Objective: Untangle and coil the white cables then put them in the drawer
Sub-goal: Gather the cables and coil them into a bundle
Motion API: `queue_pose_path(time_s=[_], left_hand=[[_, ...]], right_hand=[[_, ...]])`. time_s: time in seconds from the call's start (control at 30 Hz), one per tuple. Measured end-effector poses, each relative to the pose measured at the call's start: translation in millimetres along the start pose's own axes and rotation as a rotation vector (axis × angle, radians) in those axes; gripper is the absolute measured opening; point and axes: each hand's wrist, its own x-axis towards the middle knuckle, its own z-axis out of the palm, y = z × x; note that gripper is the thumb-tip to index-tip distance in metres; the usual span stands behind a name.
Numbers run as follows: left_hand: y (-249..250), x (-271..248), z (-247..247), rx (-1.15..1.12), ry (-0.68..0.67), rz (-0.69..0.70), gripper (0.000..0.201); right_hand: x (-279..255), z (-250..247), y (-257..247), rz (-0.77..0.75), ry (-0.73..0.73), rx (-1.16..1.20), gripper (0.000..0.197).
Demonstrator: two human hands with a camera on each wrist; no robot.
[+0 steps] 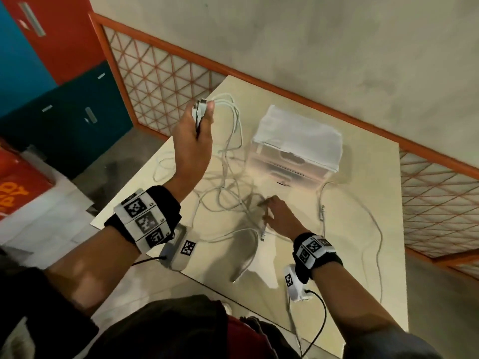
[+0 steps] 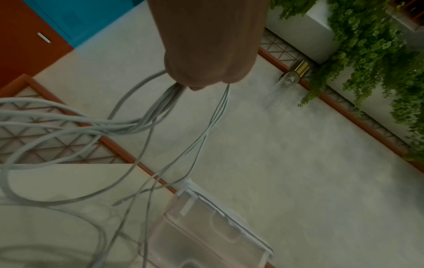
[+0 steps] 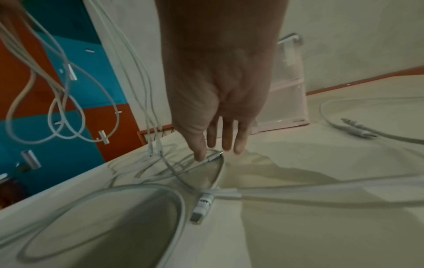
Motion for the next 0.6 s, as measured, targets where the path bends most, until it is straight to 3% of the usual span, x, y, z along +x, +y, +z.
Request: queue_pose_path(time_s=[0.1, 0.27, 0.37, 0.5, 0.6], left_hand=[[-4.6, 4.8, -6.2, 0.021, 0.020, 0.002, 0.029], [-7.2, 5.1, -5.9, 0.024, 0.005, 0.003, 0.029], [-5.4, 3.6, -1.1, 0.012, 0.002, 0.025, 0.028], [-2.8, -3.3, 16.0, 0.041, -0.070, 0.005, 0.030], [-0.8, -10.5, 30.8, 0.085, -0.153, 0.016, 0.037]], right_hand=[[12.7, 5.6, -0.9, -0.039, -0.021, -0.255, 0.048], [15.9, 5.8, 1.8, 0.052, -0.048, -0.327, 0.029], [14.4, -10.1, 11.8, 0.028, 0.017, -0.028, 0.019], [0.8, -58.2, 14.9, 0.039, 0.325, 0.347, 0.008], [-19.7, -102.6, 4.9, 0.026, 0.417, 0.701, 0.012]])
